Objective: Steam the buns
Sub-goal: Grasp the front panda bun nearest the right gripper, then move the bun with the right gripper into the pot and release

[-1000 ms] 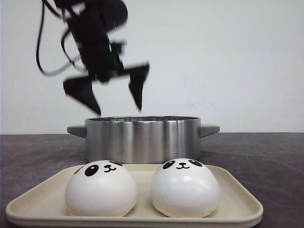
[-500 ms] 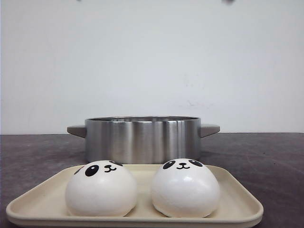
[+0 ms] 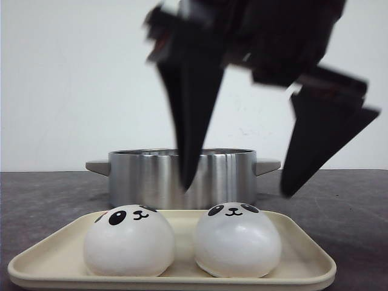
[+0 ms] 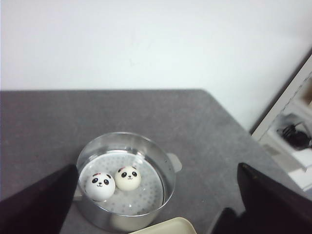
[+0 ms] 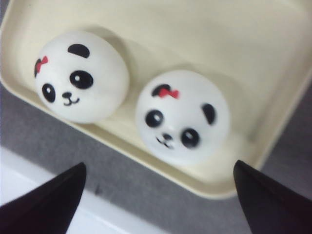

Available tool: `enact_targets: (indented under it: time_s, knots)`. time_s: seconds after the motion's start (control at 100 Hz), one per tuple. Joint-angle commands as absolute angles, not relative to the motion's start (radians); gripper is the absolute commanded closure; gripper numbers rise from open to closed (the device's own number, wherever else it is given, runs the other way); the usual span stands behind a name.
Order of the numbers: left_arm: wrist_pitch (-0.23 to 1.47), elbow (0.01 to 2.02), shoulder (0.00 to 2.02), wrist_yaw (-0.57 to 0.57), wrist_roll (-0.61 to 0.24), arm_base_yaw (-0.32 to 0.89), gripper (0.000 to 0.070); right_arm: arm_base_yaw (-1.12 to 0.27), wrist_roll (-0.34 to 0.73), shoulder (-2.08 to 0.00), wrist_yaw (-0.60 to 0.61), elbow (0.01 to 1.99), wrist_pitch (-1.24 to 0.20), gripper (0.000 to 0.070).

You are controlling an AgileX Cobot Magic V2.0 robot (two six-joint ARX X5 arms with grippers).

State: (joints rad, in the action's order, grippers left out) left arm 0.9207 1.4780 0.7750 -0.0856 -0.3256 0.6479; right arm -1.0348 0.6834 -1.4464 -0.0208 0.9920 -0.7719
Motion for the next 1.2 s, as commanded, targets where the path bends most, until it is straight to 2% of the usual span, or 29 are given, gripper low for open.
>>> enact_targets:
  time_s: [0.0, 0.11, 0.16, 0.21, 0.26, 0.34, 0.35, 0.63, 0.77, 0.96, 1.06, 1.19]
  knots:
    - [0.929, 1.499, 0.761, -0.102, -0.329, 0.656, 0.0069, -1.046, 0.701, -1.493, -0.027, 1.002, -0.745, 0.0086]
    - [0.982, 1.499, 0.727, -0.112, -0.329, 0.656, 0.0069, -1.042, 0.705, -1.566, -0.037, 1.002, -0.726, 0.0102]
    - [1.010, 1.499, 0.717, -0.112, -0.329, 0.656, 0.0069, -1.039, 0.709, -1.593, -0.053, 1.002, -0.727, 0.0146]
    - [1.036, 1.499, 0.710, -0.113, -0.329, 0.656, 0.0069, -1.038, 0.713, -1.617, -0.054, 1.002, -0.726, 0.0219]
    - [1.058, 1.499, 0.705, -0.112, -0.329, 0.656, 0.0069, -1.038, 0.727, -1.634, -0.054, 1.002, -0.727, 0.0348]
    - [1.085, 1.499, 0.701, -0.112, -0.329, 0.656, 0.0069, -1.040, 0.733, -1.642, -0.053, 1.002, -0.727, 0.0688]
    - [1.087, 1.499, 0.700, -0.112, -0.329, 0.656, 0.0069, -1.040, 0.733, -1.642, -0.053, 1.002, -0.727, 0.0700]
    - [1.103, 1.499, 0.697, -0.112, -0.325, 0.656, 0.0069, -1.059, 0.733, -1.567, -0.196, 1.091, -0.778, 0.0692]
    - [1.103, 1.499, 0.697, -0.112, -0.324, 0.656, 0.0069, -1.069, 0.707, -1.496, -0.257, 1.240, -0.828, 0.0692]
    - [1.097, 1.499, 0.697, -0.112, -0.320, 0.656, 0.0069, -1.058, 0.594, -1.478, -0.347, 1.495, -0.833, 0.0693]
    - [1.085, 1.499, 0.697, -0.112, -0.314, 0.656, 0.0069, -1.011, 0.538, -1.499, -0.351, 1.569, -0.803, 0.0694]
    - [1.084, 1.499, 0.697, -0.112, -0.314, 0.656, 0.0069, -0.911, 0.521, -1.542, -0.305, 1.580, -0.793, 0.0694]
